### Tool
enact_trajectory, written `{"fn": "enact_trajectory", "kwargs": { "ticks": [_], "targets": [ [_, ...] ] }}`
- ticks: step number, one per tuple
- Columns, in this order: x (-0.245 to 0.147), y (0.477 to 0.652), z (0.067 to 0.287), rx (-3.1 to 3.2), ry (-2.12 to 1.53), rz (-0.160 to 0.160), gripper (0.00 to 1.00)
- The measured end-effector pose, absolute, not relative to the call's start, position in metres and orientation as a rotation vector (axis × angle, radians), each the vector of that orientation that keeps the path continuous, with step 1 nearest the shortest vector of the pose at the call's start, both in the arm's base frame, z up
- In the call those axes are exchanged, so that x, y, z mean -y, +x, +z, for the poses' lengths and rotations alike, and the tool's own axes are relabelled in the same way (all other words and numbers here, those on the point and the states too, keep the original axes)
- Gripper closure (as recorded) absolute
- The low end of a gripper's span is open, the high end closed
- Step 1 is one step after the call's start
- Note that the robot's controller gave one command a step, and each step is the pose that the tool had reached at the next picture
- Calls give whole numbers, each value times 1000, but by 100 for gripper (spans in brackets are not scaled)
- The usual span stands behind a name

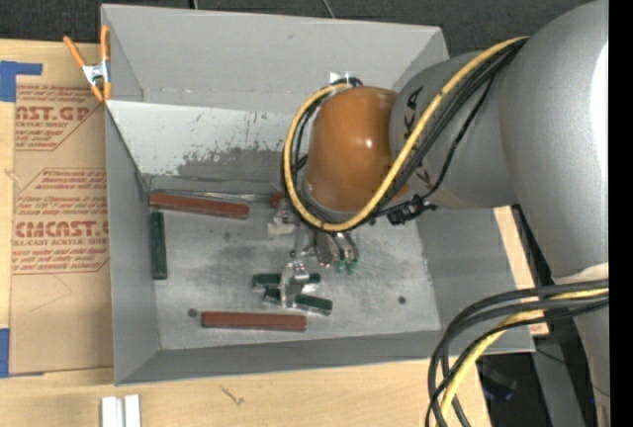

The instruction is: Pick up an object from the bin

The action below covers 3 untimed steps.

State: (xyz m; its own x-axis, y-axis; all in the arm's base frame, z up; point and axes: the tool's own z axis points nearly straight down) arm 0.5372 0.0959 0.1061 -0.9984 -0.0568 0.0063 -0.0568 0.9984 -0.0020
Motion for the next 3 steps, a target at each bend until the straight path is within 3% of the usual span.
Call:
{"fn": "enact_trajectory", "kwargs": {
  "ticks": [1,2,3],
  "targets": [
    [-108,513,141,3138,66,-1,0],
    [-83,525,79,3150,13,-6,0],
    [-92,501,76,3166,44,-5,100]
  ]
}}
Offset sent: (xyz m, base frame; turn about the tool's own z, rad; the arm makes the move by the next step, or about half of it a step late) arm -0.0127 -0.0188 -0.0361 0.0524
